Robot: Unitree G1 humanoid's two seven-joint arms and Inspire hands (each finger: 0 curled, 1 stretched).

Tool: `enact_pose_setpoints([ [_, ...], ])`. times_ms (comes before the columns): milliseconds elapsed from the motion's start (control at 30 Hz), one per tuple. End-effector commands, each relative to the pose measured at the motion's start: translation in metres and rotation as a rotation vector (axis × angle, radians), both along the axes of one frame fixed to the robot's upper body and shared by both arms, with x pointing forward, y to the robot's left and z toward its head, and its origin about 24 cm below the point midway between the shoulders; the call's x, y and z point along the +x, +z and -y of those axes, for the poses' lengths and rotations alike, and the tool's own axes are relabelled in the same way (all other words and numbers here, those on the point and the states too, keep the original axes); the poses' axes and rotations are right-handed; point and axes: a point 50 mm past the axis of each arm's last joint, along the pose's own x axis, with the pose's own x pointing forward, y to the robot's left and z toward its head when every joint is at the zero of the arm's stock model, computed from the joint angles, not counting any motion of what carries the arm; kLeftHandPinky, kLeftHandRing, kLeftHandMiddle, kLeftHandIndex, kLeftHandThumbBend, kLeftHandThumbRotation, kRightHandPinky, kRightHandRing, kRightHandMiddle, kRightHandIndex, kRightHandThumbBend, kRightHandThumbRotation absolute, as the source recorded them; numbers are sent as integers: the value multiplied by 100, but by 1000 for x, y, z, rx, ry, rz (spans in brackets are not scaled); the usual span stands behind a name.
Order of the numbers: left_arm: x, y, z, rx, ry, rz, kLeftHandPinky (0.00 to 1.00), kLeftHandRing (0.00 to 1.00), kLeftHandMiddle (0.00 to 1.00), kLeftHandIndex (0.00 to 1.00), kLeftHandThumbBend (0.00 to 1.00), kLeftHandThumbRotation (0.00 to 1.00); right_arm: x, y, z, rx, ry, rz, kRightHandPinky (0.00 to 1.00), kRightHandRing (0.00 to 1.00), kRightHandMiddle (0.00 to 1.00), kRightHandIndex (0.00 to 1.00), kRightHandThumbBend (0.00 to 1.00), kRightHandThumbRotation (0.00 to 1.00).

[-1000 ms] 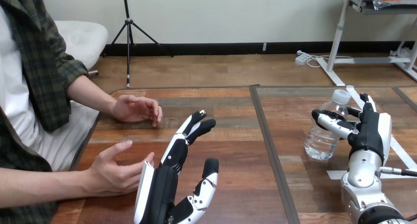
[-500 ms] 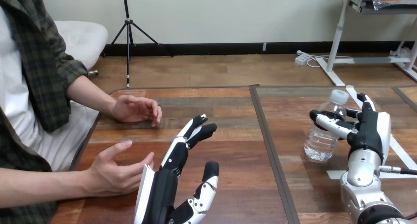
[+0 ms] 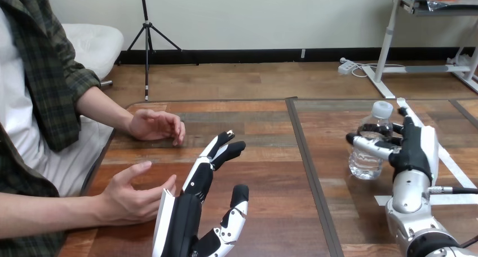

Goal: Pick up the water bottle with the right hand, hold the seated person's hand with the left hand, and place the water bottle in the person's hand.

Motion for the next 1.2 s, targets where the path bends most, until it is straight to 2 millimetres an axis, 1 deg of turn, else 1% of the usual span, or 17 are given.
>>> enact_pose_setpoints([
  [0,6,14,1,-11,3,89,92,83,82,88,15,25,17,22,-7,-20,34,57,73,81,85,93,73,0],
  [167,6,14,1,-11,5,84,93,83,82,88,15,25,17,21,-7,-11,42,58,76,84,88,93,73,0],
  [467,6,14,2,-14,5,85,93,82,82,88,14,25,16,19,-5,-28,64,25,78,85,87,91,73,0],
  [700,7,14,3,-17,-1,85,94,83,82,89,15,25,16,18,-5,-81,88,-1,72,78,82,84,72,0],
  [1000,6,14,3,-15,0,81,95,83,81,89,15,26,16,18,-5,-98,101,-16,69,74,77,77,72,0],
  [1167,7,14,4,-21,0,84,95,83,81,89,15,26,16,17,-5,-96,102,-22,68,72,75,75,73,0],
])
